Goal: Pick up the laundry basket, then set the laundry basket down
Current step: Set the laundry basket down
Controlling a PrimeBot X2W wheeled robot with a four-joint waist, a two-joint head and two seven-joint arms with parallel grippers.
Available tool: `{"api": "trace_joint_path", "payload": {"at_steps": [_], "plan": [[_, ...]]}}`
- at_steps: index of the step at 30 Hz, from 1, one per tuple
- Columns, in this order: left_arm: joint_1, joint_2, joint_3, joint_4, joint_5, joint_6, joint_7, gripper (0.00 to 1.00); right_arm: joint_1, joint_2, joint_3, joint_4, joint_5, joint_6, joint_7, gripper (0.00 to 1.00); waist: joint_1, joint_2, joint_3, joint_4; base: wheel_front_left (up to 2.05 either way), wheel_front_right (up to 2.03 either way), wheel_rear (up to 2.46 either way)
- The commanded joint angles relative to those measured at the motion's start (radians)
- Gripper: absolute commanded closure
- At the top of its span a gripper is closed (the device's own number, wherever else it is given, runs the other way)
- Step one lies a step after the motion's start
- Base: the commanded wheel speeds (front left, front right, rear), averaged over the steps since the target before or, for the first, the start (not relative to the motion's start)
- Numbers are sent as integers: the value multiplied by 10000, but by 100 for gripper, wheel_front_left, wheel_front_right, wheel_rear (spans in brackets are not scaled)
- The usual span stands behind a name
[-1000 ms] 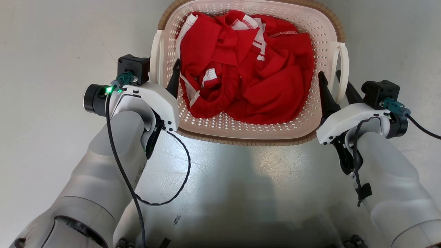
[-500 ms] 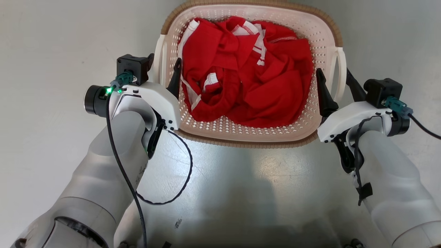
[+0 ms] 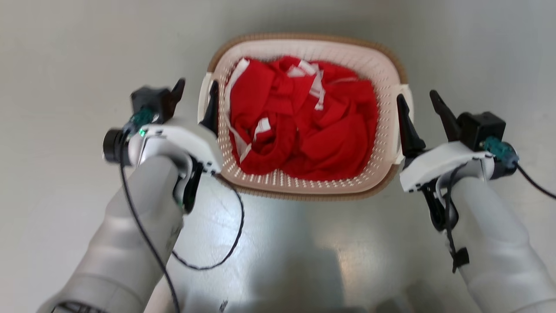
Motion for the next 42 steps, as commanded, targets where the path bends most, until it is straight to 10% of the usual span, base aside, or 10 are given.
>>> {"api": "trace_joint_path", "payload": {"at_steps": [1,27,42], "plan": [[672,406,505,-422,206,141,-49,0,704,149,42,-405,-204,-11,22,0,0,0,-595,-170,0,0,0],[8883,460,5431,-4890,2558,-234,-49,0,6105,149,-670,-2670,-1675,-11,22,0,0,0,-7581,-1055,0,0,0],[10890,184,6851,-6218,3169,-550,-49,0,7210,149,-1158,-3005,-1937,-11,22,0,0,0,-8525,-1027,0,0,0]]}}
